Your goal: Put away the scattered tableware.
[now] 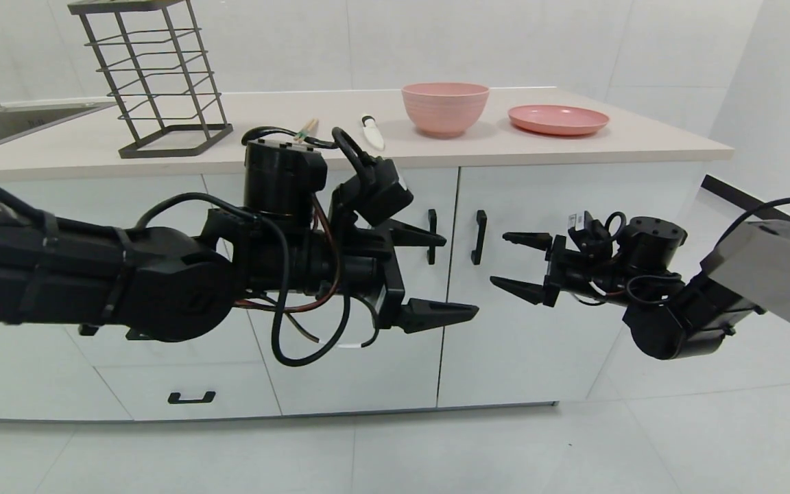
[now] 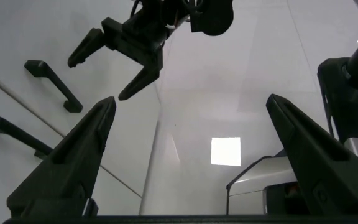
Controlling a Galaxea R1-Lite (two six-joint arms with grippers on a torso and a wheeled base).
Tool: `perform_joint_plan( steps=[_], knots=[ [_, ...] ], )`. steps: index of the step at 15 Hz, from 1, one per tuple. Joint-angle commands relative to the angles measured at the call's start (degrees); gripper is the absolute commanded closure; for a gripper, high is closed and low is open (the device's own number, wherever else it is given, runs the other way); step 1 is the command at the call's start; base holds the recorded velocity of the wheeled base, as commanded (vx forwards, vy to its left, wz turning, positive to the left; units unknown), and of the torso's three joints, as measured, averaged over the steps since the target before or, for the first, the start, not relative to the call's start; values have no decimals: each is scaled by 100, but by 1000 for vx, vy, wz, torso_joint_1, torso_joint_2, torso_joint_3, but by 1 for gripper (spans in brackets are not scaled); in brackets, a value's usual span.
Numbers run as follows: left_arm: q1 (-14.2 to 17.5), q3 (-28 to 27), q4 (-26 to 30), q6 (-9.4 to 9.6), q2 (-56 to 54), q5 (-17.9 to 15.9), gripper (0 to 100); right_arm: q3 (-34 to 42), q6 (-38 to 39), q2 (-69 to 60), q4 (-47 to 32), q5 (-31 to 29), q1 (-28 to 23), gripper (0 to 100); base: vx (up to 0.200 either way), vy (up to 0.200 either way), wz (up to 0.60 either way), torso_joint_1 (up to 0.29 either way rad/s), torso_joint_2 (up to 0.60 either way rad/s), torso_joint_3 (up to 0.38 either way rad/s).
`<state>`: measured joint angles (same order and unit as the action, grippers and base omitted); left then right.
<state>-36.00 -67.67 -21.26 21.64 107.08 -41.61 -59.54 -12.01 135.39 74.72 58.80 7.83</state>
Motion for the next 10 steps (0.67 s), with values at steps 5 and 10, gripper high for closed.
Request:
perform_joint_plan(
  steps=[5,10],
  knots=[
    [-21,-704,-10,-19,779,144,0,-1086,137,726,-1,185,237,0,0,0,0,0,0,0],
    [-21,-774,-10,-63,885,144,0,-1367,480,1060,395,721,334,0,0,0,0,0,0,0]
  ],
)
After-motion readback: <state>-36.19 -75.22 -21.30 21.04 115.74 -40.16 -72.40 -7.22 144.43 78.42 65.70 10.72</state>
